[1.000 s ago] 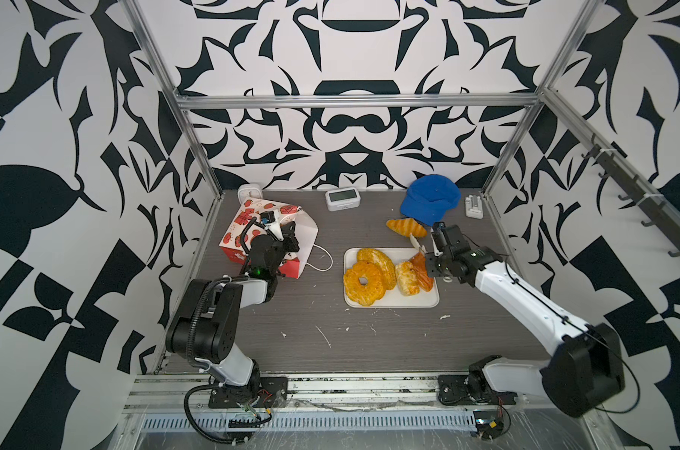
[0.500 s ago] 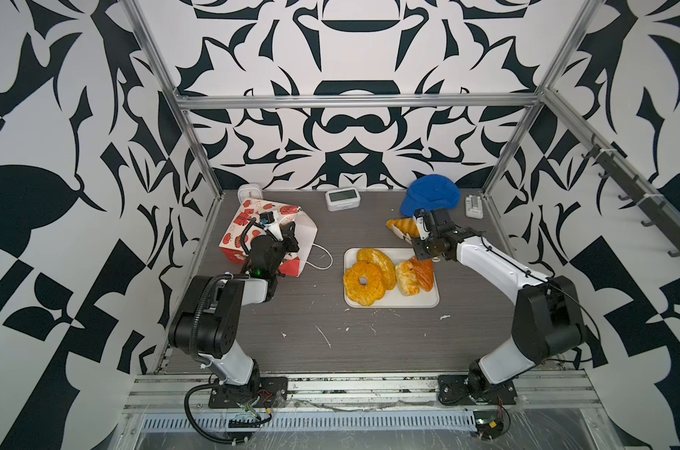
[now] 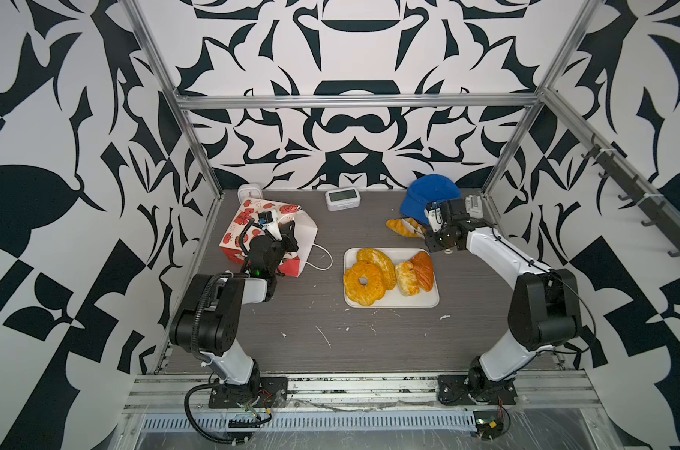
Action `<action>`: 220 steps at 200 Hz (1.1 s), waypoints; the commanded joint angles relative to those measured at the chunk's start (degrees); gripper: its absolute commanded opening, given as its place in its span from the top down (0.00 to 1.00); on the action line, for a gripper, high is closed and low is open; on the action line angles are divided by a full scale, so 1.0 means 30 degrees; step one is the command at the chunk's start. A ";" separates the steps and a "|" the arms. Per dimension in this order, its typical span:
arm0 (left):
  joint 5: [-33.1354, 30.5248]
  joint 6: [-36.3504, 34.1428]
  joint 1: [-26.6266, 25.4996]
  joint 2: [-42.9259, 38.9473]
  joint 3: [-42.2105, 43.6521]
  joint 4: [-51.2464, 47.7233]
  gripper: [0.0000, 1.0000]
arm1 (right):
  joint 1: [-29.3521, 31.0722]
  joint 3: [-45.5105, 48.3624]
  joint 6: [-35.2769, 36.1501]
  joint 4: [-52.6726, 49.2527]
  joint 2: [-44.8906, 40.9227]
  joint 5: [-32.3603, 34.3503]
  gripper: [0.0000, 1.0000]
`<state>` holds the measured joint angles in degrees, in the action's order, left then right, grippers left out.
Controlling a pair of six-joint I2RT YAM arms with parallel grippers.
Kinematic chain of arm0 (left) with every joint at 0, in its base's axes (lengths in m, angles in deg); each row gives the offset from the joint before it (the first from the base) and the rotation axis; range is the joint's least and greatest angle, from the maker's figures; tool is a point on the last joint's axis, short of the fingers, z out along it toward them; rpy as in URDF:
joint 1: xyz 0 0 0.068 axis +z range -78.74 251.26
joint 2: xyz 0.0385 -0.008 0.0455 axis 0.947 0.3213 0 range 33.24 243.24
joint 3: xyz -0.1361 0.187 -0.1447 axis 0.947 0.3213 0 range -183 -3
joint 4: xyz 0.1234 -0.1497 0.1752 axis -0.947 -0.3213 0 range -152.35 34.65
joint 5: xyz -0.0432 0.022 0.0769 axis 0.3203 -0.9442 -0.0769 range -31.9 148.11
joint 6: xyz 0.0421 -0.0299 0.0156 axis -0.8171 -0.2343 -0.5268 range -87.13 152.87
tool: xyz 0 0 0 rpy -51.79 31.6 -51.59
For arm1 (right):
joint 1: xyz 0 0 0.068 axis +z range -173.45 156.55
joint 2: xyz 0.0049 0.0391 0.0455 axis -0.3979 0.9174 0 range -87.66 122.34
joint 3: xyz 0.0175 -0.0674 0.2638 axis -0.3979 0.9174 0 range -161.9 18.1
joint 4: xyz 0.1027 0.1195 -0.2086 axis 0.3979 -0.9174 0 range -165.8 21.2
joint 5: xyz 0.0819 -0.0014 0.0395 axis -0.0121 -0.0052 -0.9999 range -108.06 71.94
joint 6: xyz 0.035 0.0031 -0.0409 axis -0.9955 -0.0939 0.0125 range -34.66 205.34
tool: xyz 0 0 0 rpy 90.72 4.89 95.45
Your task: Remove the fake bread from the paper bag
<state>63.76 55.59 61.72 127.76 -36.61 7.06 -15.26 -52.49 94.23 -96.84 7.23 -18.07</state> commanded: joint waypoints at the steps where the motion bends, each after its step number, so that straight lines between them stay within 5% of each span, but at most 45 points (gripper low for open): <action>1: 0.0361 0.0511 0.0162 0.0429 -0.0019 0.0874 1.00 | -0.0478 -0.1007 0.1038 -0.0350 -0.0312 -0.2117 0.48; 135: 0.0825 0.1069 0.0485 0.0635 0.0186 0.1520 1.00 | -0.1970 -0.1461 0.2676 -0.1581 0.0280 -0.5103 0.49; 220: 0.0908 0.1154 0.0602 0.0675 0.0216 0.1609 1.00 | -0.1963 -0.1874 0.2942 -0.1796 0.1594 -0.4322 0.49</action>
<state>65.72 57.58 63.16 128.68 -36.61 9.64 -21.23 -55.17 102.12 -102.43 12.06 -31.07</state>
